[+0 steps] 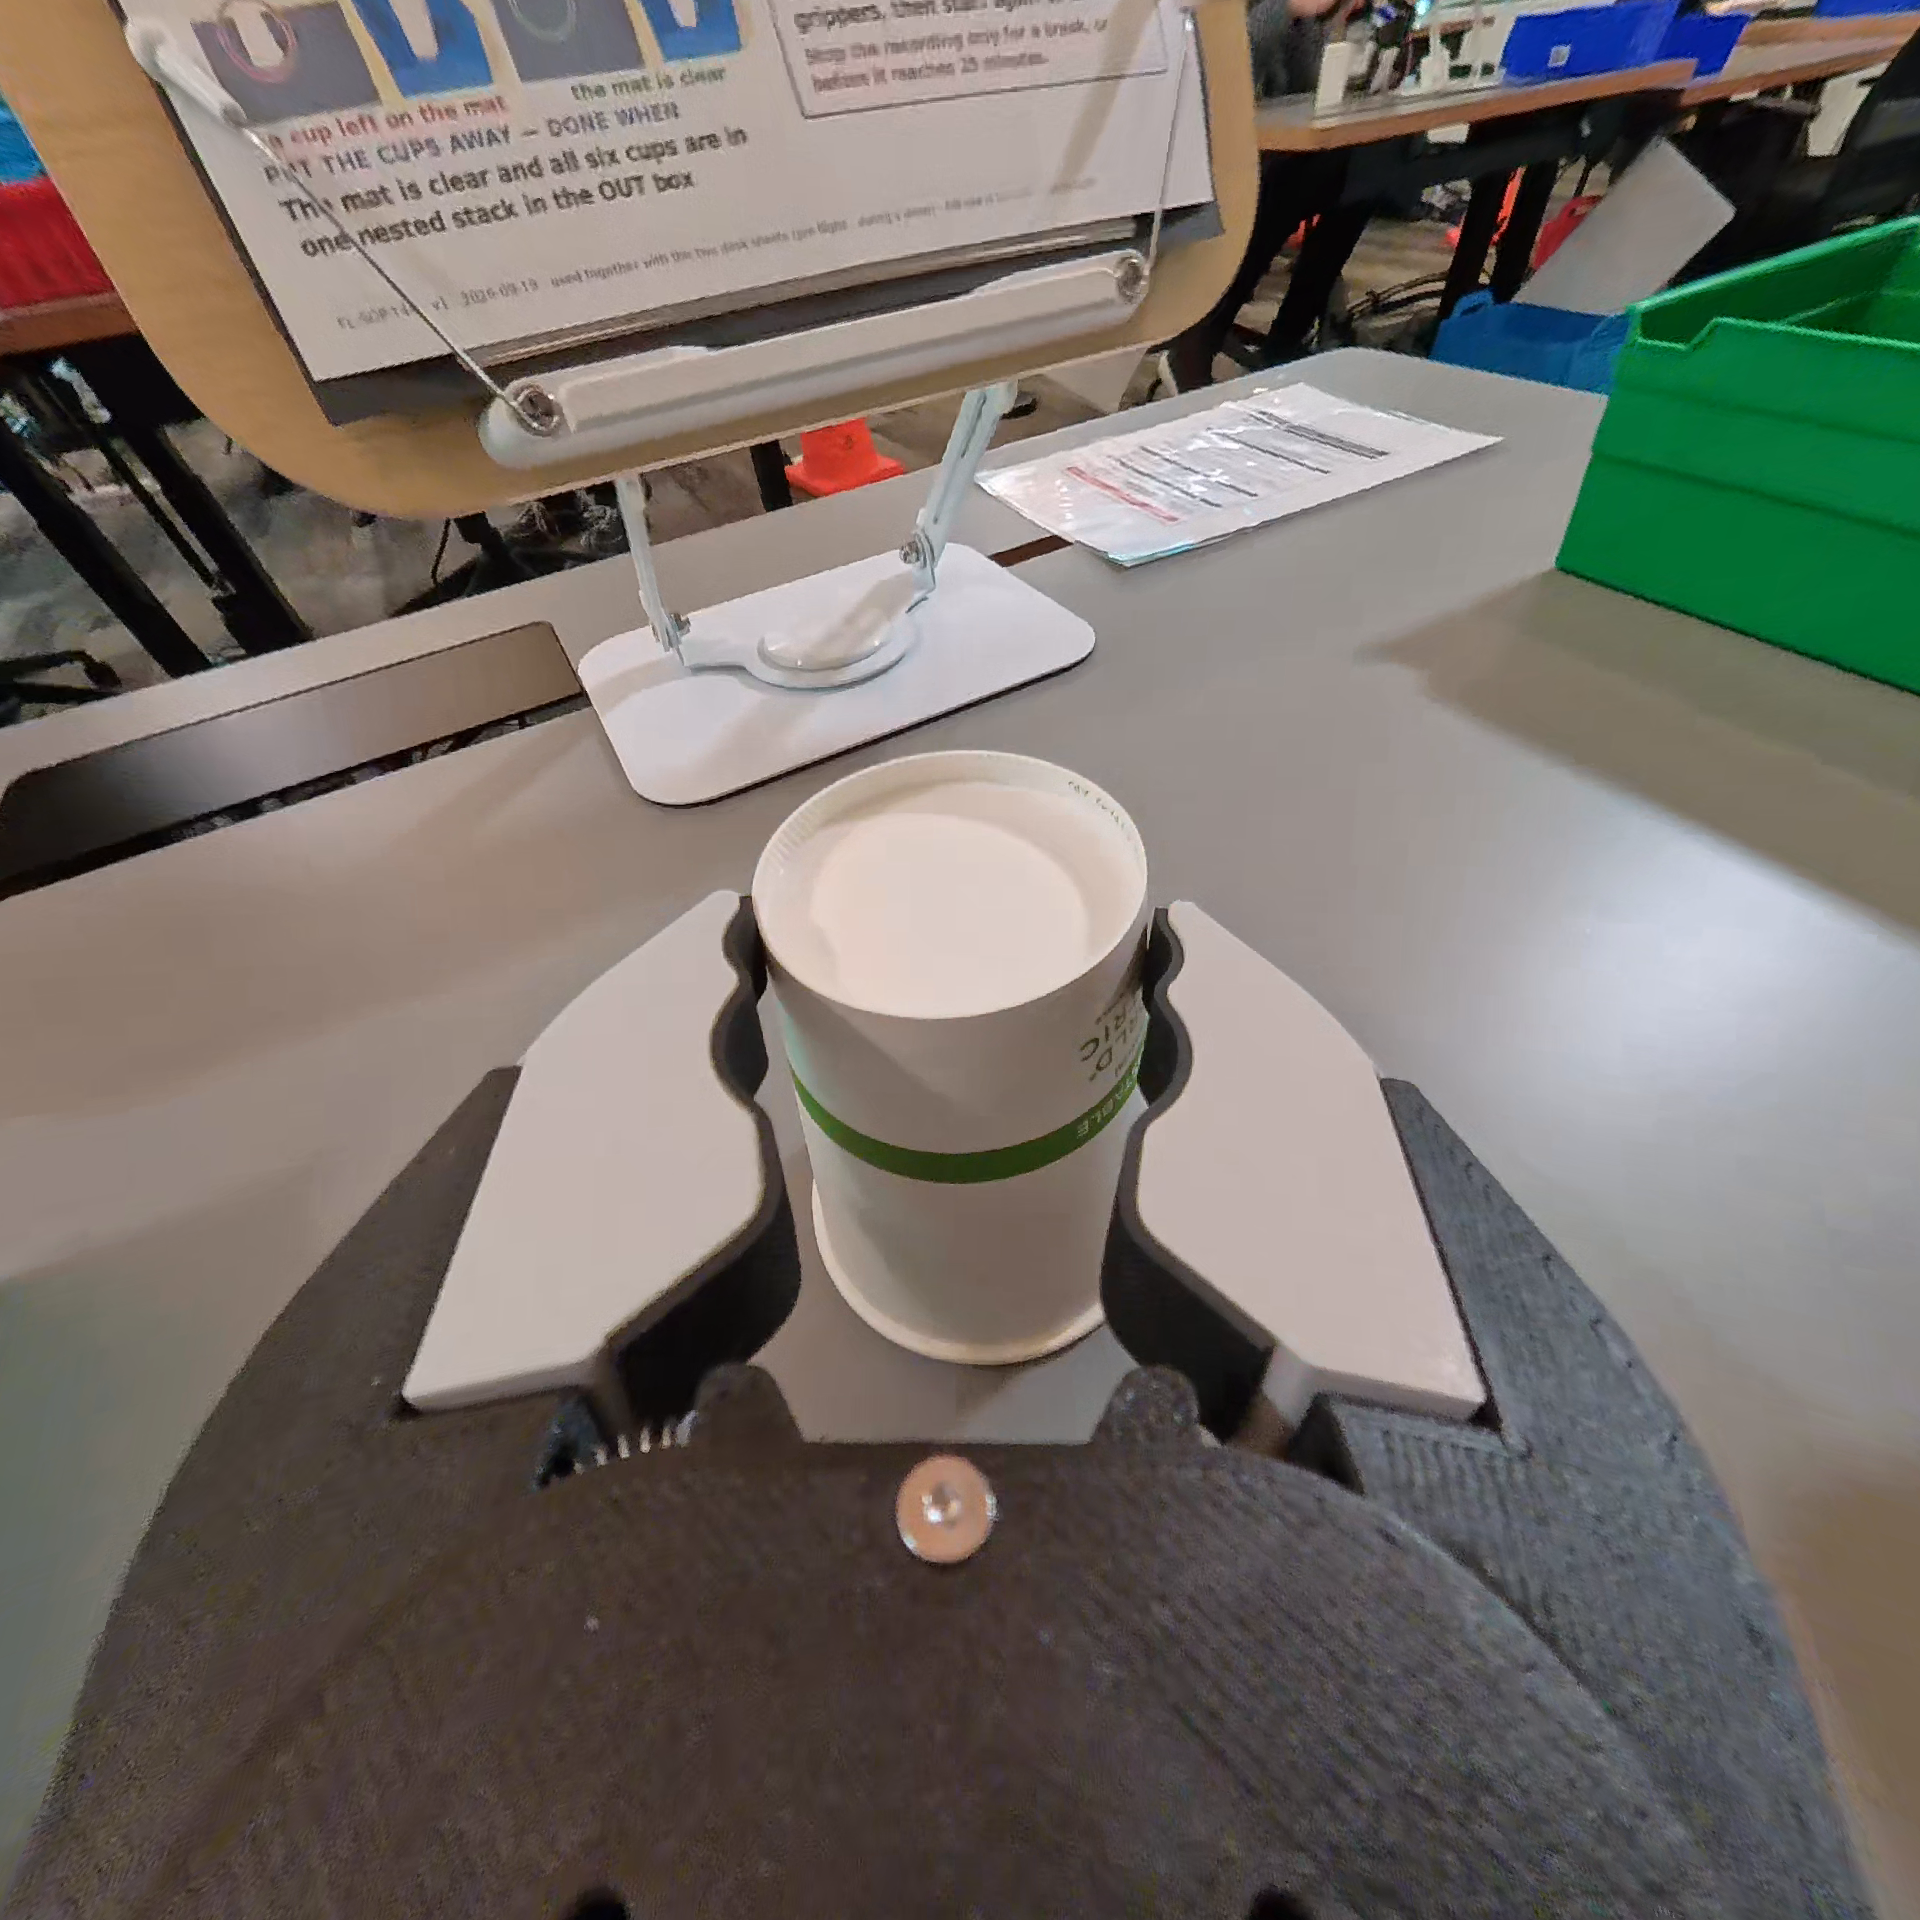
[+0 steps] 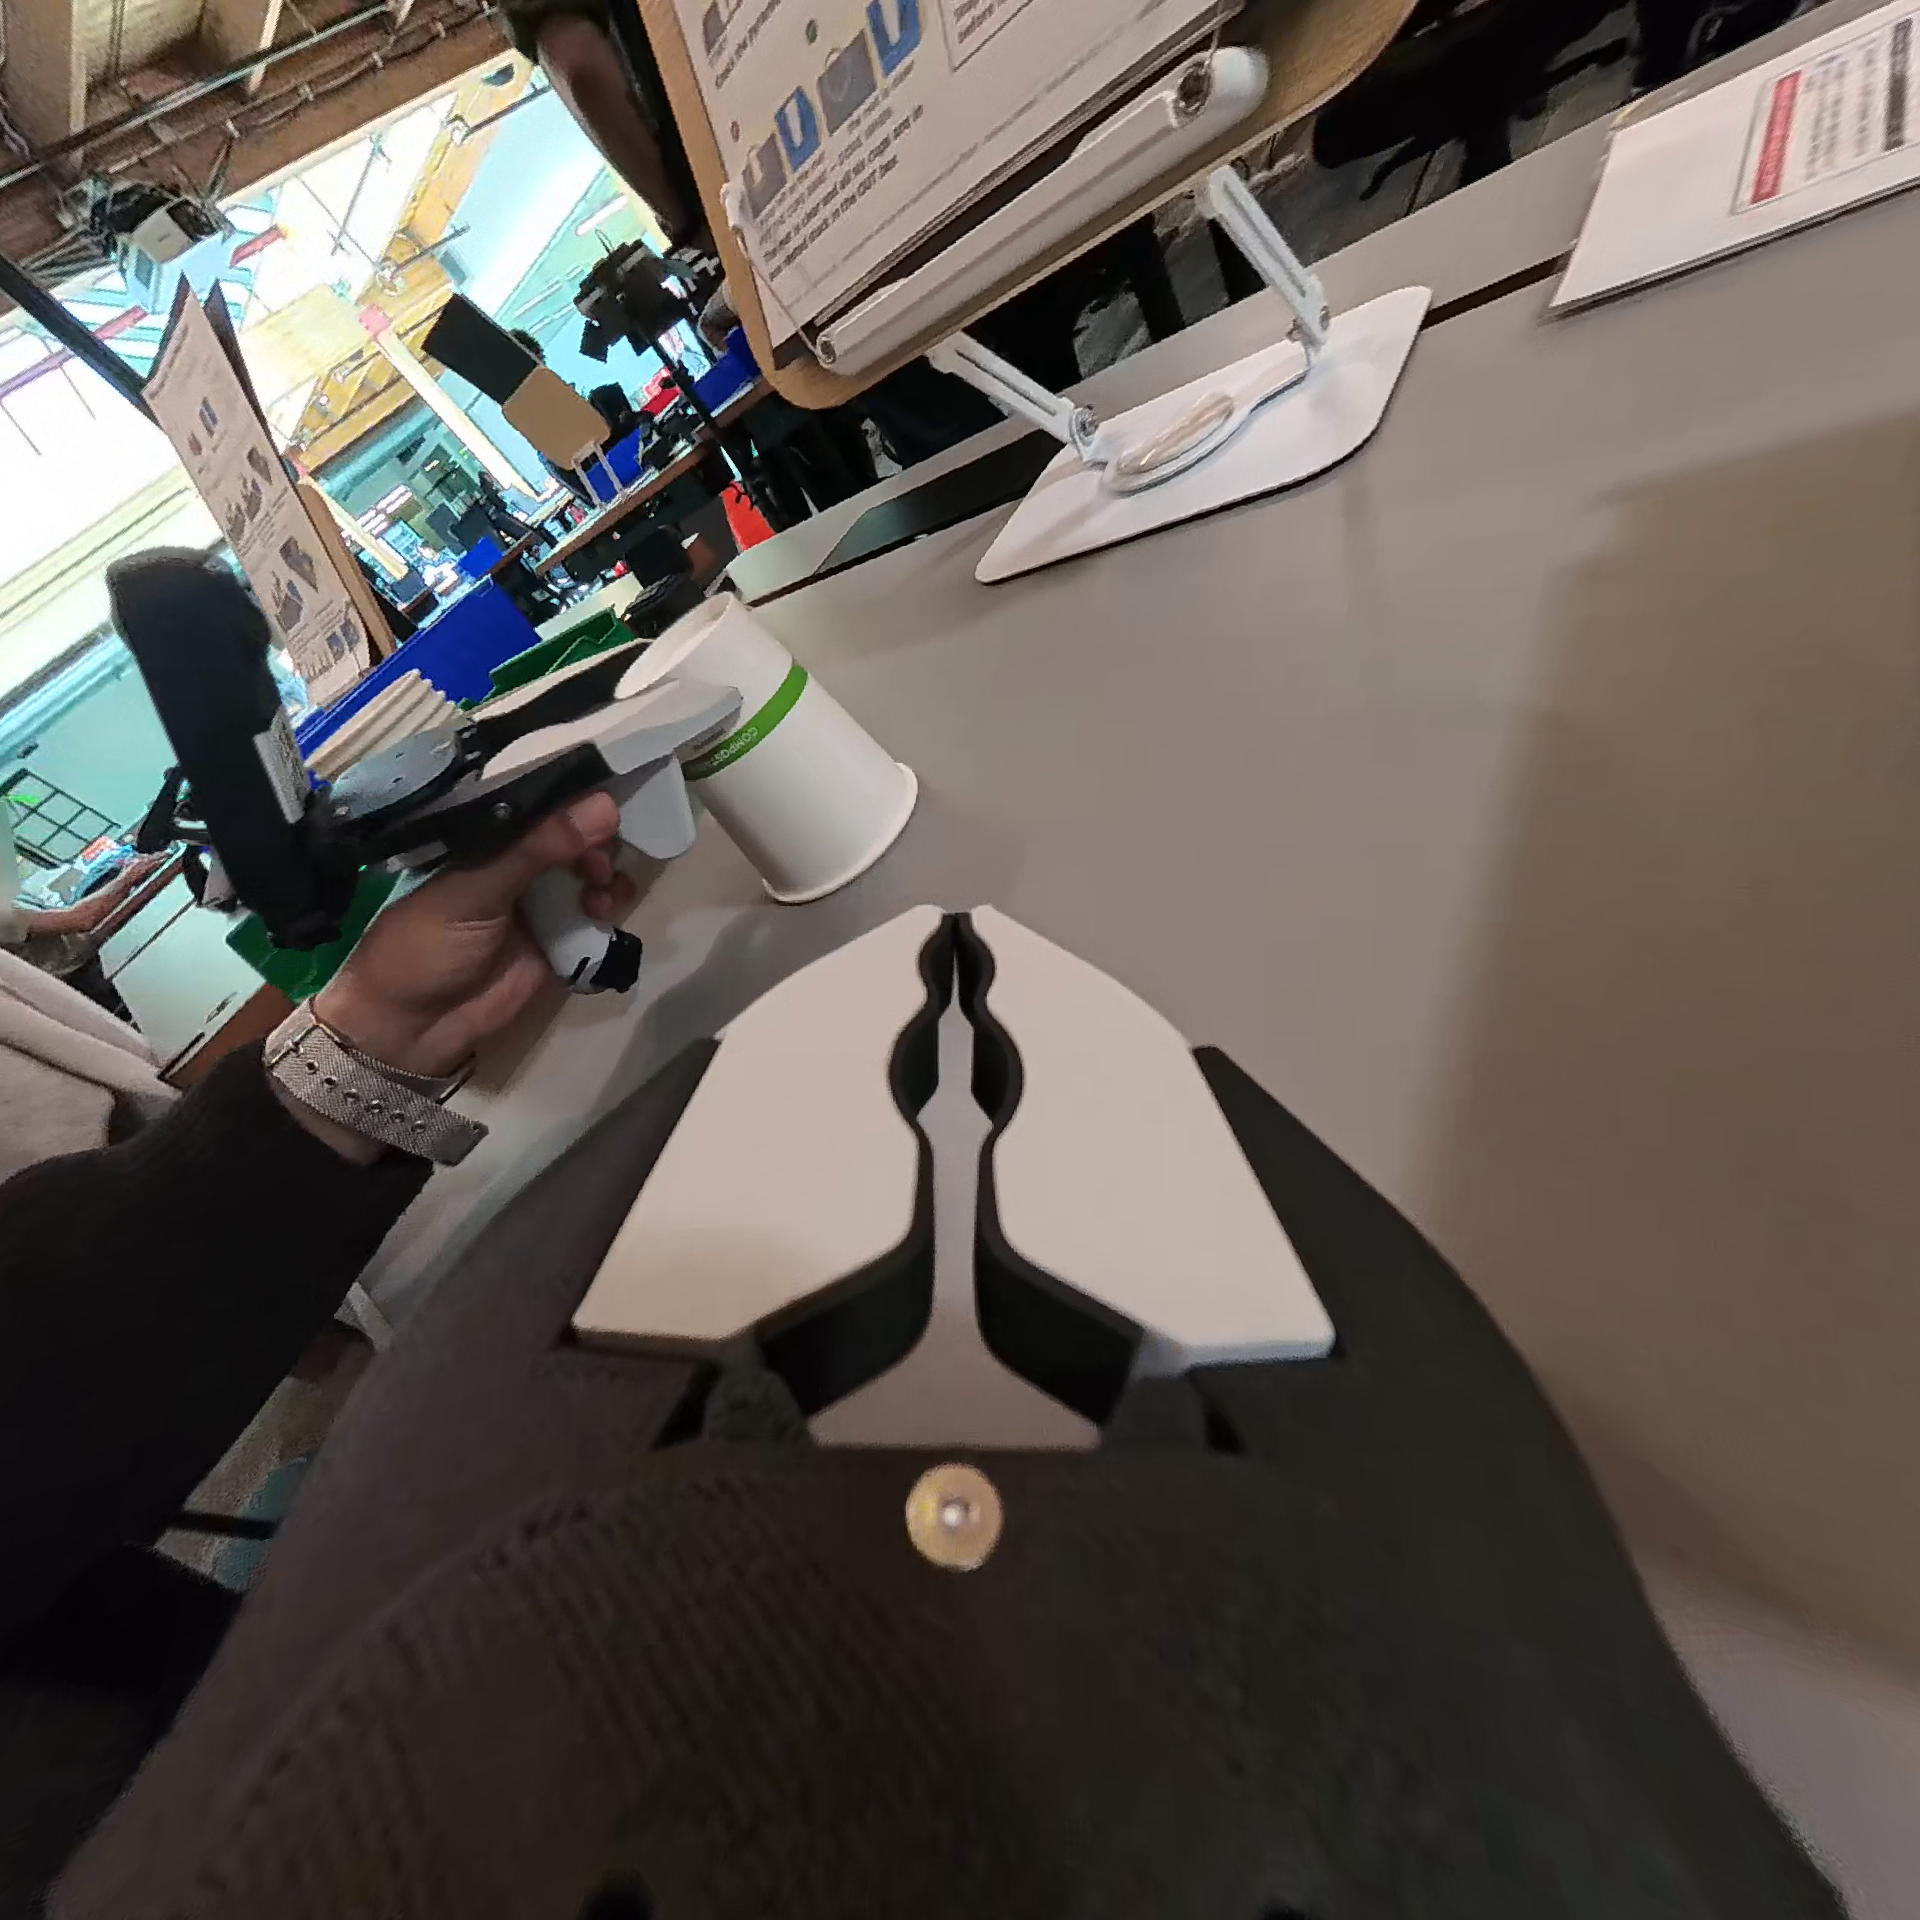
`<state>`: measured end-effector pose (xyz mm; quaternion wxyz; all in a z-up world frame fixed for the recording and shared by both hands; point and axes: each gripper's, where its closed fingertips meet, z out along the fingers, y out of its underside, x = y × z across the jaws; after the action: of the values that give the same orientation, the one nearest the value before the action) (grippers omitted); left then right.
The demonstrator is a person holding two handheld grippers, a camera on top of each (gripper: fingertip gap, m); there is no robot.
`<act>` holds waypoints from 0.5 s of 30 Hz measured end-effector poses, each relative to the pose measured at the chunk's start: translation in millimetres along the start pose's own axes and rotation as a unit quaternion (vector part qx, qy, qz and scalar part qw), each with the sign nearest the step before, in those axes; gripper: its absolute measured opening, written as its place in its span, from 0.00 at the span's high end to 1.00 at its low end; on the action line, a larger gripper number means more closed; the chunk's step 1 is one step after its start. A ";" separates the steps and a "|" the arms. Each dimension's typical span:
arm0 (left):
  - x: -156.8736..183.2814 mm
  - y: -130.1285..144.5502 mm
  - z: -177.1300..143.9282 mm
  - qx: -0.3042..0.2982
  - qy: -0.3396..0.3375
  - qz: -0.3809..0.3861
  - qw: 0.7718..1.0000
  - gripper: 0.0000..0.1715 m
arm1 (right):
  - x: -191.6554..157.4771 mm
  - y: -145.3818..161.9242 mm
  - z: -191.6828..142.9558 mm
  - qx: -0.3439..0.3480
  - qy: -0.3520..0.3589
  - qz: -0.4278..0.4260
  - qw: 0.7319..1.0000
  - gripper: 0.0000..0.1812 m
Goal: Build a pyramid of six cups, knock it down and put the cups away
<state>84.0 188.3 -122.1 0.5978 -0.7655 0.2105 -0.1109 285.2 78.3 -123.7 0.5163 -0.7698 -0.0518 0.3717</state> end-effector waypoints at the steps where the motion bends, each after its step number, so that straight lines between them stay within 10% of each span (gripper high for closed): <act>1: -2.6 -0.2 1.1 -0.002 -0.005 -0.006 1.000 0.58 | 1.5 0.3 -1.1 0.000 0.002 0.001 1.000 1.00; 15: -29.4 5.3 -8.8 -0.013 -0.054 -0.014 0.998 0.58 | -5.9 16.0 14.7 -0.036 -0.016 -0.003 0.999 1.00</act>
<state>53.3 193.0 -122.4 0.5966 -0.7810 0.1689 -0.0747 266.9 79.2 -136.8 0.4888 -0.7816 -0.0753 0.3801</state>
